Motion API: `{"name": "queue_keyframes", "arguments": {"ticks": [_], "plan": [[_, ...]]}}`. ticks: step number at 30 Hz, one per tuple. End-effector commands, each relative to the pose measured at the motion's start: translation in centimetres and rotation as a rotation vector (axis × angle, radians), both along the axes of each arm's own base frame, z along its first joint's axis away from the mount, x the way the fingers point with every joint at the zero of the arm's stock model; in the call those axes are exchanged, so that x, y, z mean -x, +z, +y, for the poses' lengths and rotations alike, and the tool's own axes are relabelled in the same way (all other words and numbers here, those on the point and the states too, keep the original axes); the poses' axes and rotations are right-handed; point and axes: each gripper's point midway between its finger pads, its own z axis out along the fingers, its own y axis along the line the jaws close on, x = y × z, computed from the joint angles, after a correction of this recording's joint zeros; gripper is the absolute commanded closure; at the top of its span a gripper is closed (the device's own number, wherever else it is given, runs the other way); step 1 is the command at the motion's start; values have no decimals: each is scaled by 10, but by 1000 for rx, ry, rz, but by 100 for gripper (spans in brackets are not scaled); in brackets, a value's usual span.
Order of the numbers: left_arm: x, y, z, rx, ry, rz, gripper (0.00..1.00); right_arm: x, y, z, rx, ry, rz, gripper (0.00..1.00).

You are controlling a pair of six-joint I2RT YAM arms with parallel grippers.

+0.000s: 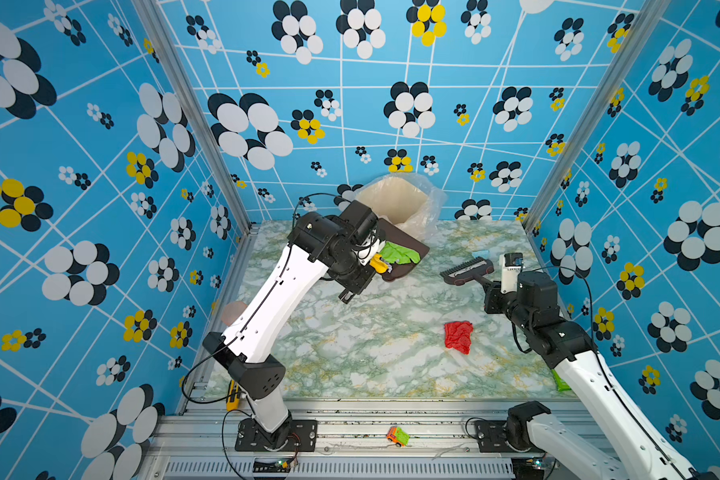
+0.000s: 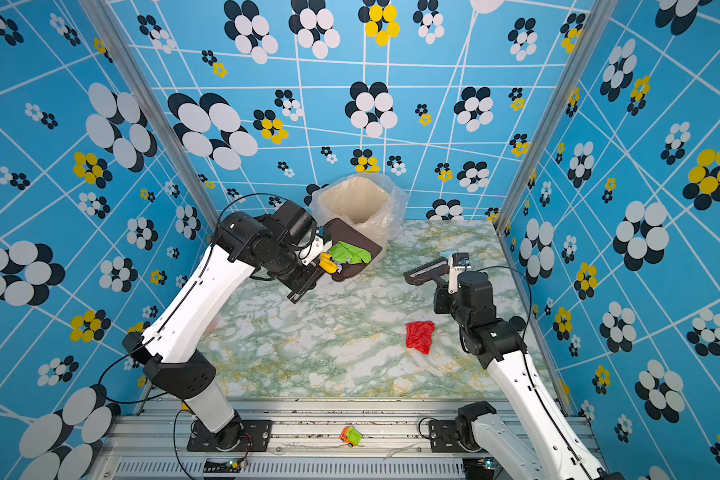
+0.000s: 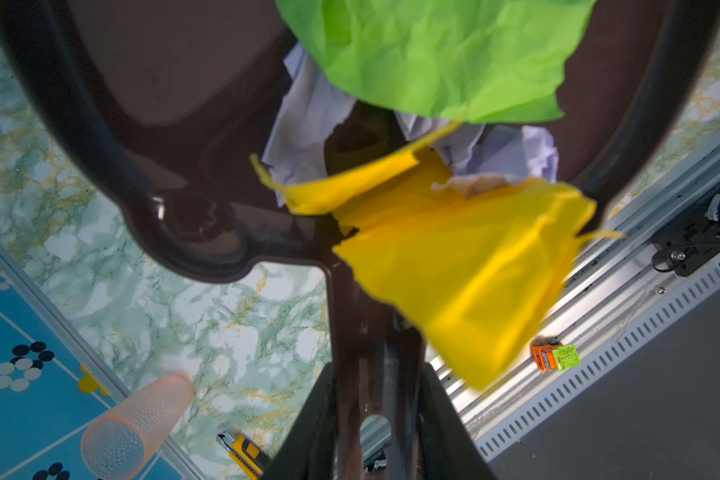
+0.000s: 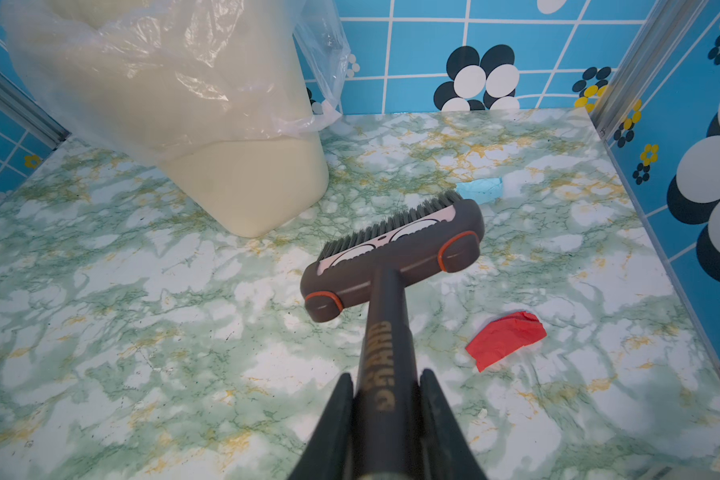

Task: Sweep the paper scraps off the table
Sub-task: 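Lift the loaded dustpan with the left gripper while the right gripper draws the brush back, then carry the dustpan with the left gripper up over the cream bin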

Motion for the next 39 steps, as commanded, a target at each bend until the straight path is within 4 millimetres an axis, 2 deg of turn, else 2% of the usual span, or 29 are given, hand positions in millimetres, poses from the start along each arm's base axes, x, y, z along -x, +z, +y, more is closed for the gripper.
{"name": "queue_keyframes", "arguments": {"ticks": [1,3,8,12,16,19,26,31,32,39], "plan": [[-7,6,7,-5,-12,11,100,-4,14,0,-21,-2,-60,100],[-17,10,9,7,6,-6,100,-4,15,1,-20,6,-63,100],[-45,5,17,15,62,-15,100,-5,16,8,-71,26,-74,100],[-69,6,20,30,96,-48,100,-7,10,13,-98,39,-64,100],[-91,15,24,60,133,-107,100,-6,5,15,-107,46,-56,100],[-101,20,27,78,148,-137,100,-5,3,16,-123,49,-54,100],[-120,11,43,40,211,-155,100,-7,-6,20,-149,56,-39,100],[-124,10,32,105,185,-134,100,-7,-8,22,-165,59,-37,100],[-129,15,25,144,175,-157,100,-7,-8,22,-168,57,-37,100],[-132,23,-4,296,135,-132,100,-7,-13,23,-185,54,-34,100]]}}
